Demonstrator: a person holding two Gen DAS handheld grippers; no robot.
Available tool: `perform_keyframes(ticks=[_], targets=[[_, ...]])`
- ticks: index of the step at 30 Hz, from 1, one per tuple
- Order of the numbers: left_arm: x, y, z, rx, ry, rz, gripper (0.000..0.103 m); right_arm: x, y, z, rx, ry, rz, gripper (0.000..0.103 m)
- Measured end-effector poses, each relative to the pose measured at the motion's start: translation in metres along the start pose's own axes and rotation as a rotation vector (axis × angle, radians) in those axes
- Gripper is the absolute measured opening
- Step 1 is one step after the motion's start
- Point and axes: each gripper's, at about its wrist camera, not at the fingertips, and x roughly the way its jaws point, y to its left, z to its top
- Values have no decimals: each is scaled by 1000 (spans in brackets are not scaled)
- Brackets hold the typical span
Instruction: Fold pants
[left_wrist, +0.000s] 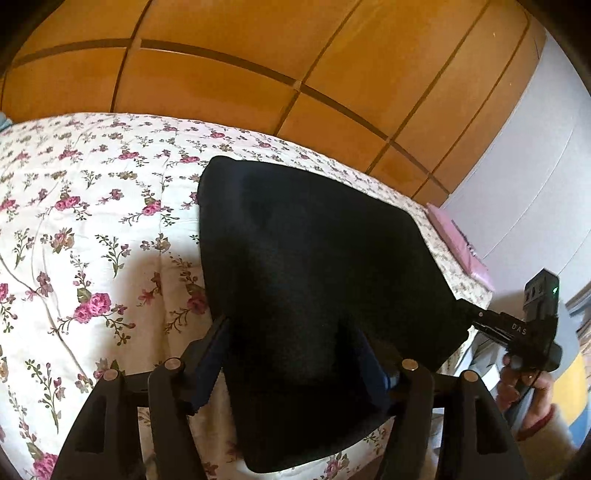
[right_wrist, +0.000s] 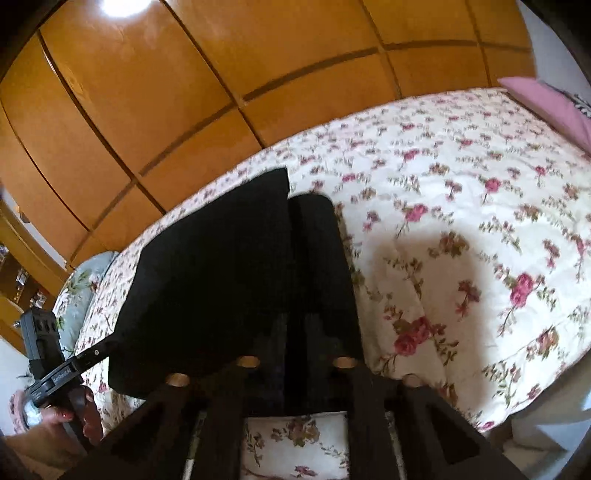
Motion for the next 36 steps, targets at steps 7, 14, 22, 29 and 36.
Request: perform_keyframes(ticks=[7, 14, 22, 29, 36], targets=[[8, 17, 9, -87, 34, -76, 68, 8, -22, 2, 100, -17, 21, 80], [22, 26, 11, -90, 84, -102, 79, 37, -41, -2, 243, 31, 170, 80], [31, 37, 3, -149, 102, -155, 81, 45, -27, -4, 185, 38, 153, 80], [24, 17, 7, -59, 86, -122, 56, 42, -25, -6, 119, 14, 131, 66], [6, -9, 15, 77, 21, -69, 37, 21, 5, 4, -16, -39, 52, 50]])
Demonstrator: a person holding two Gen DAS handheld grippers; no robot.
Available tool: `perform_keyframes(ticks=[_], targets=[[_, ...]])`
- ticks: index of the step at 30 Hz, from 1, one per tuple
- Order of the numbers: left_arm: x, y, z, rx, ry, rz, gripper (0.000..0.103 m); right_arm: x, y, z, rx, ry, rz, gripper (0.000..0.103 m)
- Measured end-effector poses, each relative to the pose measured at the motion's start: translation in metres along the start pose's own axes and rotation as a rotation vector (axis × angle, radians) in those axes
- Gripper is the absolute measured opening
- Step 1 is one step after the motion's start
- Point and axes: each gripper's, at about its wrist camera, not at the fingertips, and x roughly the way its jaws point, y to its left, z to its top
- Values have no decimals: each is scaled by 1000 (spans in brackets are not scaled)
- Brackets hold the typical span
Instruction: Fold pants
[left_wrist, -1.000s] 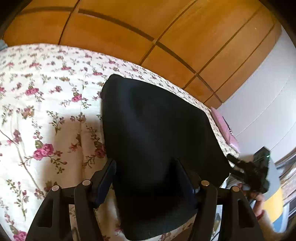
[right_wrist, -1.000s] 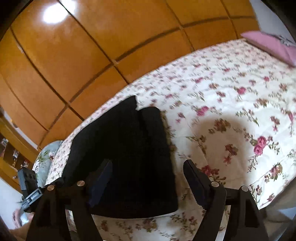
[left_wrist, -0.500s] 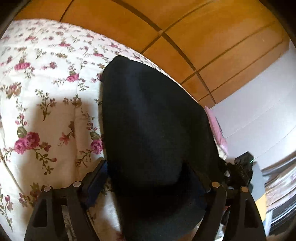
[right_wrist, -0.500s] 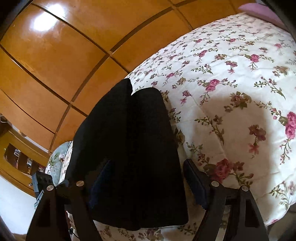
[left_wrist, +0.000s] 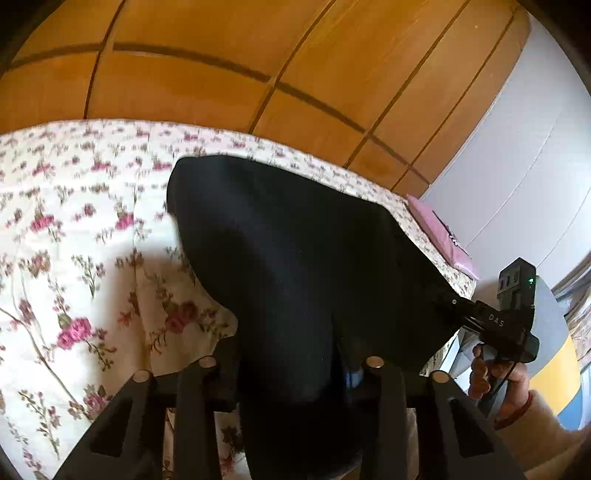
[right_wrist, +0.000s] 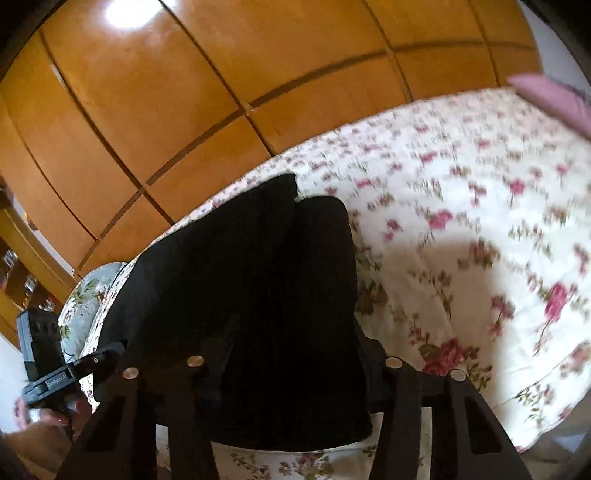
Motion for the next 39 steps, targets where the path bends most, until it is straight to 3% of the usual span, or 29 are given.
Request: perform_keyframes(ticks=[7, 12, 21, 28, 33, 35, 37, 39], targets=[[-25, 0, 15, 27, -71, -1, 35, -18, 38, 13, -91, -60, 5, 49], [-43, 17, 24, 35, -121, 34, 35, -4, 63, 23, -127, -70, 38, 49], [-46, 78, 69, -43, -196, 142, 35, 81, 108, 57, -183, -6, 89, 49], [-6, 111, 134, 25, -250, 258, 35, 151, 125, 109, -193, -60, 107, 49], [34, 135, 152, 27, -216, 305, 36, 197, 109, 129, -151, -97, 98, 49], [55, 147, 146, 16, -172, 336, 41, 219, 97, 130, -109, -63, 65, 52], [58, 153, 131, 18, -197, 342, 54, 232, 81, 123, -61, -41, 48, 59], [56, 161, 127, -22, -197, 319, 60, 233, 69, 122, 6, -38, 77, 62]])
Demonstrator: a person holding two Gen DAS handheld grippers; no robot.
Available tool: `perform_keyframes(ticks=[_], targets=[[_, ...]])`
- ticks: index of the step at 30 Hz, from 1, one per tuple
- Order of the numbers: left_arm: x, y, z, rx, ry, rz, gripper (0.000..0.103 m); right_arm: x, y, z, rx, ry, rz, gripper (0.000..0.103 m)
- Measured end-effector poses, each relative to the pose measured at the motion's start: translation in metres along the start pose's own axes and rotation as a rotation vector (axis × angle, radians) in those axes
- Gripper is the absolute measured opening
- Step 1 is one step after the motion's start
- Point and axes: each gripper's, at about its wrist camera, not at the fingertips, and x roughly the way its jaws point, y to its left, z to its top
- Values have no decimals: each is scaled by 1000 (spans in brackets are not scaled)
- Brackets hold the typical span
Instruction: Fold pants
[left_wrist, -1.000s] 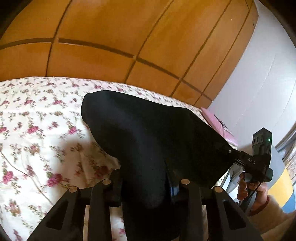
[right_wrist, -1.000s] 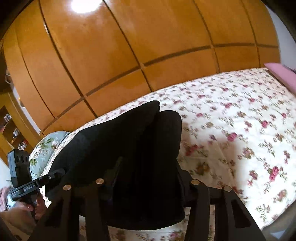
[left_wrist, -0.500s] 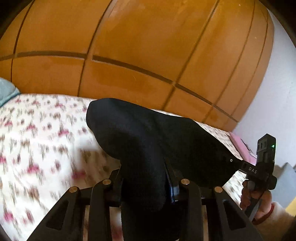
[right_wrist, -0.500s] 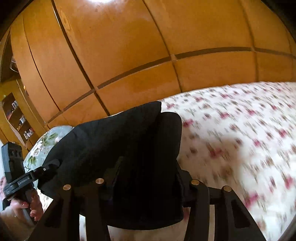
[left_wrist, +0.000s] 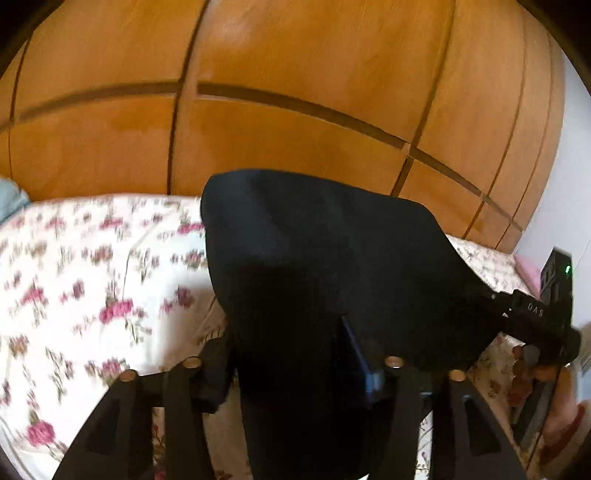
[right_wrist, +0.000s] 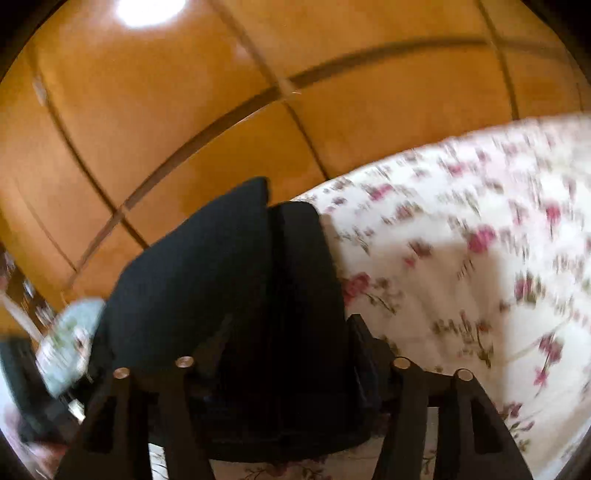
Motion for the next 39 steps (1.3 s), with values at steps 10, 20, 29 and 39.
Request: perform_keyframes(ticks=[10, 20, 29, 39], targets=[[-22, -6, -11, 22, -18, 76, 64, -3, 12, -3, -35, -3, -112, 74], [-66, -22, -44, -1, -44, 98, 63, -70, 33, -37, -86, -106, -283, 74], [-77, -42, -77, -19, 23, 90, 63, -96, 47, -78, -127, -91, -326, 74], [-85, -58, -87, 41, -18, 200, 69, -96, 93, -112, -365, -106, -318, 74]])
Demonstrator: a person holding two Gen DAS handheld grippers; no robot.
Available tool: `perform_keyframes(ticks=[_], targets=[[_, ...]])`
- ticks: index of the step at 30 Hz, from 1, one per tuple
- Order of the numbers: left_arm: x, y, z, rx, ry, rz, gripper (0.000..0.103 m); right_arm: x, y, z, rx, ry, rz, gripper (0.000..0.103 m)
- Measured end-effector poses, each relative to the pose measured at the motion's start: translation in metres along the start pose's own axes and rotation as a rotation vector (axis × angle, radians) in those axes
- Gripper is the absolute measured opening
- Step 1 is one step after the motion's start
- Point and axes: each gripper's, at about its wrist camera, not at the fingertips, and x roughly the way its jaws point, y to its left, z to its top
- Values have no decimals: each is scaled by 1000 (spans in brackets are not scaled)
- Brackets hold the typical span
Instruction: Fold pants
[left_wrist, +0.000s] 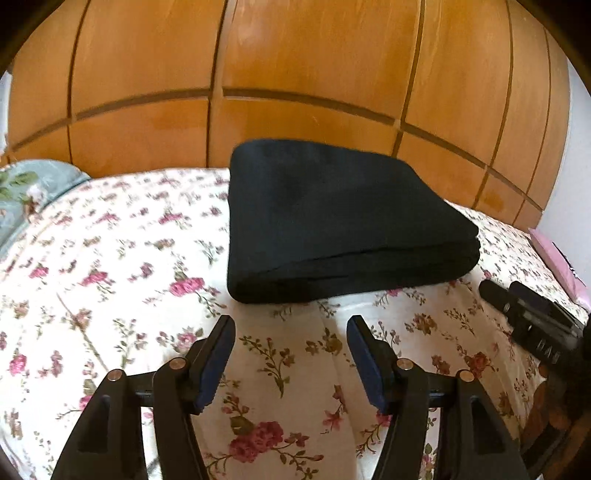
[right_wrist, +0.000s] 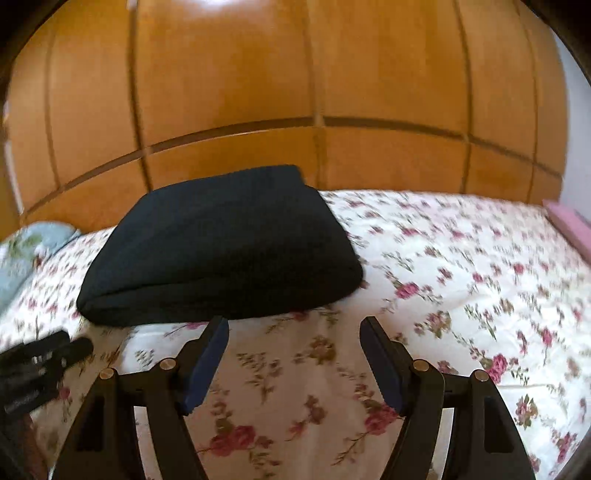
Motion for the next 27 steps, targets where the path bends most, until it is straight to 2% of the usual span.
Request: perform_keyframes(ticks=[1, 3, 8, 12, 18, 22, 27], targets=[[-2, 0, 0, -2, -13, 22, 74, -1, 4, -1, -22, 0, 4, 74], [-6, 1, -1, -8, -30, 51, 77, -2, 10, -3, -50, -1, 4, 74], [-11, 4, -6, -33, -32, 52, 77, -6, 10, -6, -40, 0, 3, 74], [-11, -2, -6, -9, -29, 59, 77, -6, 7, -8, -15, -1, 2, 74], [-25, -22, -9, 33, -61, 182, 77, -20, 6, -18, 31, 14, 8, 74], [-33, -31, -13, 38, -33, 148, 77, -27, 6, -27, 63, 40, 17, 74], [-45, -33, -17, 5, -24, 155, 77, -41, 17, -36, 3, 55, 3, 74]])
